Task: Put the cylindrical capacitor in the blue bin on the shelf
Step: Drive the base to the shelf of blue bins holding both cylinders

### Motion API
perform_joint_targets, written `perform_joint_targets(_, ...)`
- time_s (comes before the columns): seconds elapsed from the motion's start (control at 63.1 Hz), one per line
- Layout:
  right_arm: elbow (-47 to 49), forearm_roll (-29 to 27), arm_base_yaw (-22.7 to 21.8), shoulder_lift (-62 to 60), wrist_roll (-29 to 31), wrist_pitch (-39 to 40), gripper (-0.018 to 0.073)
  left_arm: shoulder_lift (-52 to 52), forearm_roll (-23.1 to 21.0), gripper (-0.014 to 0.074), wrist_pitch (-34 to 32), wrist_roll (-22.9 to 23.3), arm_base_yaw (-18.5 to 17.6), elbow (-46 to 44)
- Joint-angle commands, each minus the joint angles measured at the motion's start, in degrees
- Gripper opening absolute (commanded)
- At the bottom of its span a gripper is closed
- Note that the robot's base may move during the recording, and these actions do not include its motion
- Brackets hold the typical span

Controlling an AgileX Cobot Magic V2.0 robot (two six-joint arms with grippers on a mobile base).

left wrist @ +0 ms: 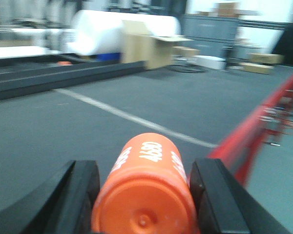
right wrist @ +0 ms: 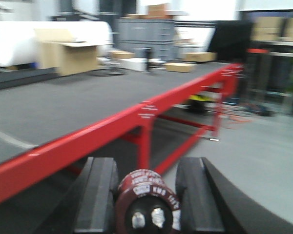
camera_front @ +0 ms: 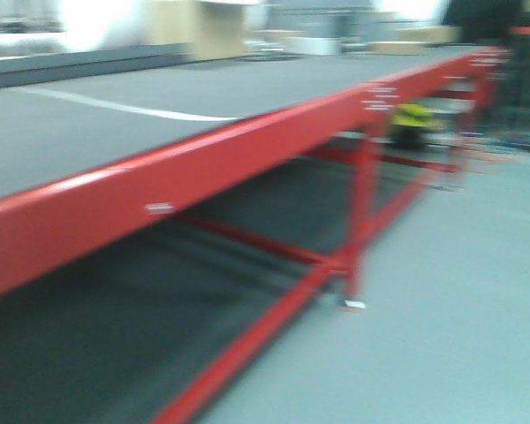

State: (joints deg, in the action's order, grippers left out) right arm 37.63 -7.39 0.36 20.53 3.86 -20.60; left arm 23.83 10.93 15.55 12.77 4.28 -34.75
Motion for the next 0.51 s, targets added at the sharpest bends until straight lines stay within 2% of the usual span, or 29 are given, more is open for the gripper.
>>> perform_joint_targets(0.0,0.0,-0.1,0.2,-0.3,0.1,1.8,-0.0169,-0.2,0.1,-0.0111,-1.6,0.3,0.1,0.0)
perform_joint_targets(0.491,0.0,-0.1,0.2,-0.3,0.1,1.8,-0.0169,-0.2,0.1,-0.0111,-1.6,0.3,0.1,0.0)
